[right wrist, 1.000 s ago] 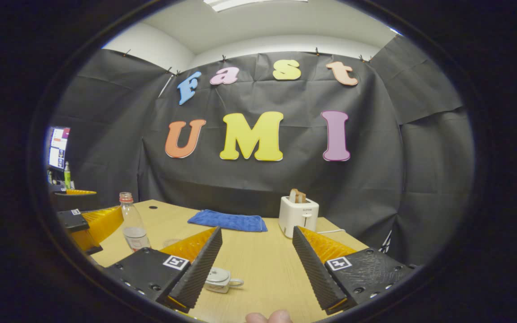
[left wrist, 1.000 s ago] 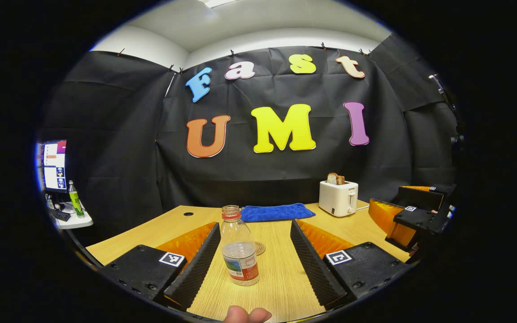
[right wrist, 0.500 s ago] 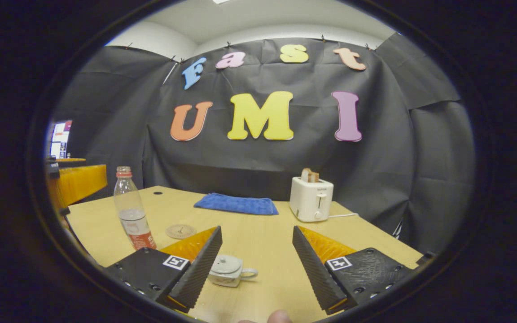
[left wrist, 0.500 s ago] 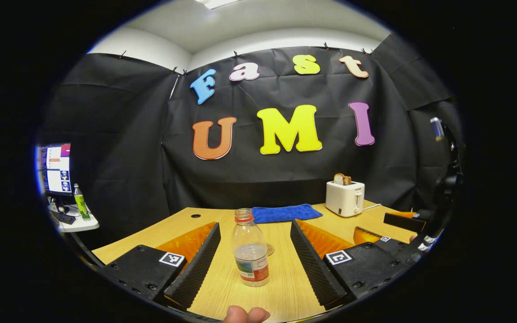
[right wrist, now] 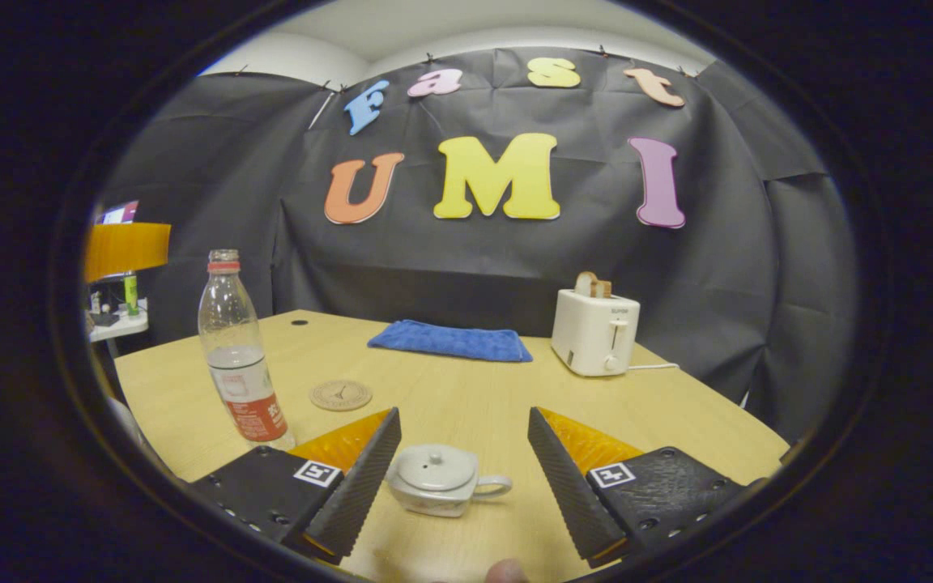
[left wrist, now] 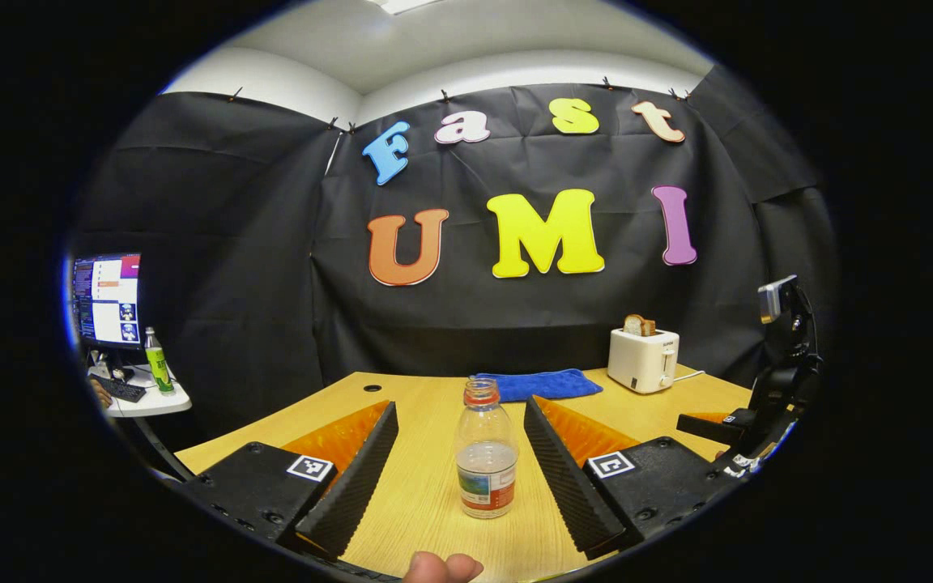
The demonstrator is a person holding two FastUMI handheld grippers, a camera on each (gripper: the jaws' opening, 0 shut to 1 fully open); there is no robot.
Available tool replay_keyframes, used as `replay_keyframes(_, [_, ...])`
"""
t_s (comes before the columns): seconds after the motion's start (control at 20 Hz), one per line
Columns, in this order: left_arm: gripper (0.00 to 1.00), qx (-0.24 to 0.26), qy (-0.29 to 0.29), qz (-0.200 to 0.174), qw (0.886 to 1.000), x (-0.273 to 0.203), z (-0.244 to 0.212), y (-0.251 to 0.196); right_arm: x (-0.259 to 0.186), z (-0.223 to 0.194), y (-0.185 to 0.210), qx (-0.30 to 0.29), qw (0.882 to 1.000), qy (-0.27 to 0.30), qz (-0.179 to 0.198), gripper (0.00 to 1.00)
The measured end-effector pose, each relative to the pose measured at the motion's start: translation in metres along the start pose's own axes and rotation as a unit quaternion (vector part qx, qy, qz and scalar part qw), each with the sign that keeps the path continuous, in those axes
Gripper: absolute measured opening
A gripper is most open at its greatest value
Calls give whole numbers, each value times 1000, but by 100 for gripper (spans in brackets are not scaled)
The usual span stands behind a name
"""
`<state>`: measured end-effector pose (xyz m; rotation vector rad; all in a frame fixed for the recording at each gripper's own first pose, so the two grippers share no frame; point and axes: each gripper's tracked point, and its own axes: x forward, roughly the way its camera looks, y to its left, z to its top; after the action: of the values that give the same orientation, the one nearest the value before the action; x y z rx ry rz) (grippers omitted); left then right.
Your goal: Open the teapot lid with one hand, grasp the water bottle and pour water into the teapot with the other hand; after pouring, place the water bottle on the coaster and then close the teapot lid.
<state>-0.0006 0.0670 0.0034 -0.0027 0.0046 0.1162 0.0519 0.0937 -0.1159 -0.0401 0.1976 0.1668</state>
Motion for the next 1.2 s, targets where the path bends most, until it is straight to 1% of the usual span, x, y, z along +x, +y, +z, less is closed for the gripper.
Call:
replay_keyframes(0.15, [98, -4, 5, 3, 1000, 1, -2, 4, 7, -4, 4, -9, 1000, 6, 7, 84])
replay_keyframes(0.2, [98, -5, 5, 4, 1000, 2, -1, 6, 9, -6, 6, -9, 1000, 9, 7, 82])
replay_keyframes(0.3, [98, -6, 4, 6, 1000, 1, 0, 7, 12, -10, 8, -12, 1000, 16, 8, 67])
replay_keyframes(0.35, [98, -6, 4, 6, 1000, 1, 0, 8, 14, -12, 8, -14, 1000, 20, 7, 54])
replay_keyframes(0.4, [98, -6, 4, 6, 1000, 1, 0, 8, 15, -14, 11, -17, 999, 25, 11, 54])
replay_keyframes(0.45, [98, -6, 4, 6, 1000, 2, -1, 9, 16, -17, 13, -20, 999, 30, 12, 44])
replay_keyframes(0.6, [98, -8, 6, 6, 1000, 1, -1, 9, 19, -20, 12, -8, 999, 38, 19, 45])
replay_keyframes(0.65, [98, -9, 5, 6, 1000, 1, 0, 10, 19, -20, 15, -5, 999, 44, 19, 13])
replay_keyframes(0.7, [98, -10, 4, 7, 1000, 1, 1, 11, 19, -20, 15, -7, 999, 46, 21, 10])
replay_keyframes(0.75, [98, -11, 3, 7, 1000, 1, 2, 12, 20, -18, 18, -10, 999, 41, 29, 11])
replay_keyframes(0.8, [98, -11, 4, 7, 1000, 1, 2, 12, 24, -22, 17, -7, 998, 47, 28, 11])
replay_keyframes(0.85, [98, -8, 7, 9, 1000, 1, 0, 13, 19, -20, 18, -12, 999, 45, 26, 2])
replay_keyframes(1.0, [98, -4, 15, 15, 1000, 4, -7, 16, 20, -21, 18, -25, 998, 45, 33, 2])
replay_keyframes(1.05, [98, -6, 16, 14, 1000, 4, -7, 16, 20, -21, 17, -22, 998, 45, 37, 2])
replay_keyframes(1.1, [98, -9, 16, 13, 1000, 3, -9, 16, 20, -19, 16, -21, 998, 46, 41, 0])
replay_keyframes(1.2, [98, -19, 21, 6, 1000, 0, -19, 14, 20, -18, 19, -20, 998, 46, 50, 0])
